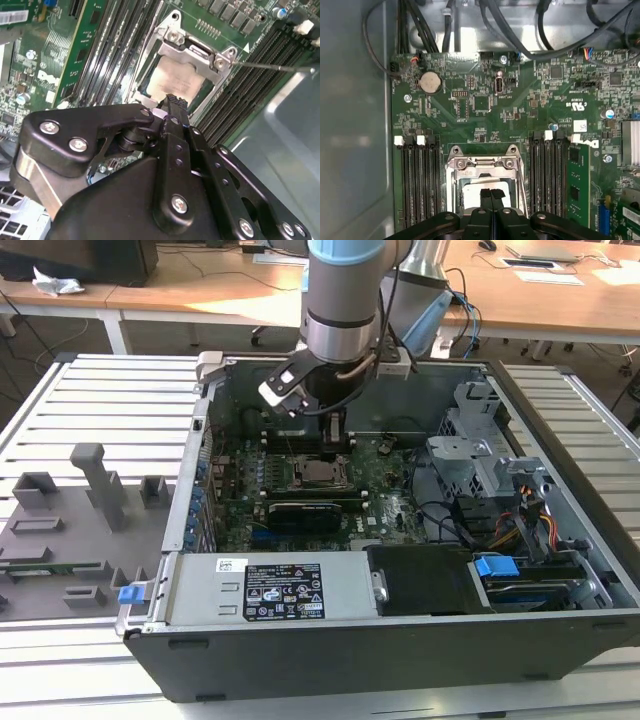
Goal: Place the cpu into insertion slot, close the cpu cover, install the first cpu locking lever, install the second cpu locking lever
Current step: 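Close the cpu cover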
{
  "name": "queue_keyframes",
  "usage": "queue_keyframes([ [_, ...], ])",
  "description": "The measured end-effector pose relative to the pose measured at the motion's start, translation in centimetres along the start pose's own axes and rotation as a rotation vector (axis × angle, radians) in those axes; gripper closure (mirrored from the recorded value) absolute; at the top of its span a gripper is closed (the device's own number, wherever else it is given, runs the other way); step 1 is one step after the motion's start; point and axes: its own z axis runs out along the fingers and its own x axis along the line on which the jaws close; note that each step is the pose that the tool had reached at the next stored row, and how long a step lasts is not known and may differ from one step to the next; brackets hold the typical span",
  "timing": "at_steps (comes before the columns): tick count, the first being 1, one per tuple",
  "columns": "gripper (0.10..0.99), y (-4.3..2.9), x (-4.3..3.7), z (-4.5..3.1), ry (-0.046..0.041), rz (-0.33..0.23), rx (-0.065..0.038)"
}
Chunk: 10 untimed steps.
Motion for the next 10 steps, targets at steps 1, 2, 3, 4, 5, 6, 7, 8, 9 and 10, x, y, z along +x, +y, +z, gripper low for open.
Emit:
queue_keyframes([
  [1, 0.980, -0.14, -0.01, 0.16, 0.0000, 0.000, 0.000],
  [2, 0.980, -0.22, -0.01, 0.25, -0.0001, 0.000, 0.000],
  [3, 0.980, -0.32, -0.01, 0.36, 0.0000, 0.000, 0.000],
  [4, 0.980, -0.41, -0.02, 0.45, 0.0000, 0.000, 0.000],
  [5, 0.980, -0.61, -0.03, 0.57, -0.0001, 0.000, 0.000],
  [6, 0.980, -0.63, -0.03, 0.57, -0.0003, 0.000, 0.000],
  [7, 0.980, -0.63, -0.03, 0.57, -0.0002, 0.000, 0.000],
  [8, 0.980, -0.63, -0.03, 0.58, -0.0001, 0.000, 0.000],
  [9, 0.980, -0.63, -0.03, 0.58, -0.0001, -0.001, 0.000],
  [10, 0.980, -0.63, -0.03, 0.58, -0.0005, -0.009, 0.000],
])
